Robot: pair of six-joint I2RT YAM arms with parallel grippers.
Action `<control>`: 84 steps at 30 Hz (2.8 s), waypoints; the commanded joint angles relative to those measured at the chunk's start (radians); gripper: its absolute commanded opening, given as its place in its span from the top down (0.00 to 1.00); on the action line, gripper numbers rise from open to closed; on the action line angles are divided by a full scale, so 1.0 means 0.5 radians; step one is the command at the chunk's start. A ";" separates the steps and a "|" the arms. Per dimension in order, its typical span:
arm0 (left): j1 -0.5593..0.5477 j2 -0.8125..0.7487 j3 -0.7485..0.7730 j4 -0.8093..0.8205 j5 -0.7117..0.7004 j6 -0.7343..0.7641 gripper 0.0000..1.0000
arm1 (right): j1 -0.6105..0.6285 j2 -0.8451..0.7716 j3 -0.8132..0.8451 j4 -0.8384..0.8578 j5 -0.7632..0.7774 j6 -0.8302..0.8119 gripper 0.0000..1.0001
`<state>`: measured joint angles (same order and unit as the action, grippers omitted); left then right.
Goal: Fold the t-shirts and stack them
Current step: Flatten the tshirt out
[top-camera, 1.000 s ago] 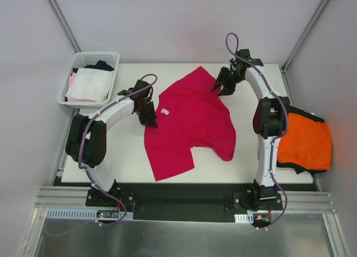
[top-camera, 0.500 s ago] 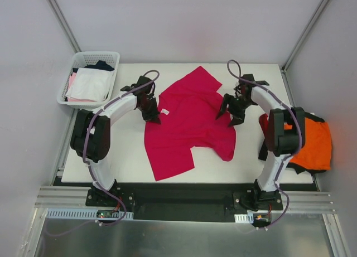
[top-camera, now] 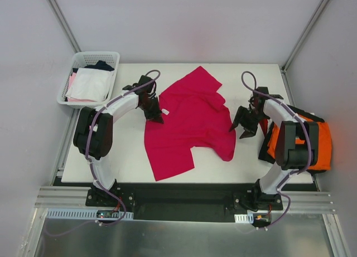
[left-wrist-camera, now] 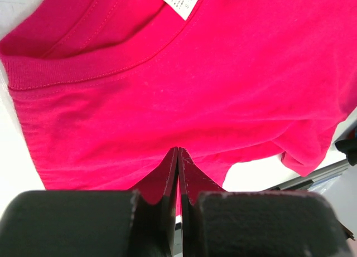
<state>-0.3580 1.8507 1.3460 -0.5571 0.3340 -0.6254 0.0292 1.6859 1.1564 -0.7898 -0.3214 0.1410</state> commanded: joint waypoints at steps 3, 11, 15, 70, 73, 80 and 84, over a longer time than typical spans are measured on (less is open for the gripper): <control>0.013 -0.050 0.026 -0.006 0.028 -0.004 1.00 | -0.119 0.122 0.077 0.138 -0.001 -0.046 0.46; 0.013 -0.103 -0.014 -0.009 0.001 0.036 1.00 | -0.258 0.270 0.138 0.279 -0.139 0.062 0.56; 0.013 -0.094 0.008 -0.021 0.004 0.051 1.00 | -0.261 0.313 0.102 0.322 -0.170 0.068 0.57; 0.013 0.011 0.075 -0.039 0.087 0.054 1.00 | -0.071 0.074 0.304 0.095 -0.081 0.175 0.99; 0.013 0.038 0.103 -0.033 0.096 0.042 1.00 | -0.071 0.024 0.448 -0.043 -0.051 0.154 0.99; 0.010 0.060 0.115 0.016 0.124 0.018 1.00 | -0.068 -0.043 0.681 -0.243 0.005 0.114 0.99; 0.007 0.057 0.106 0.043 0.133 0.011 1.00 | -0.068 -0.080 0.718 -0.319 0.017 0.114 0.99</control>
<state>-0.3580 1.8809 1.3720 -0.5541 0.3683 -0.6136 -0.0059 1.6974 1.4750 -0.8501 -0.3378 0.2157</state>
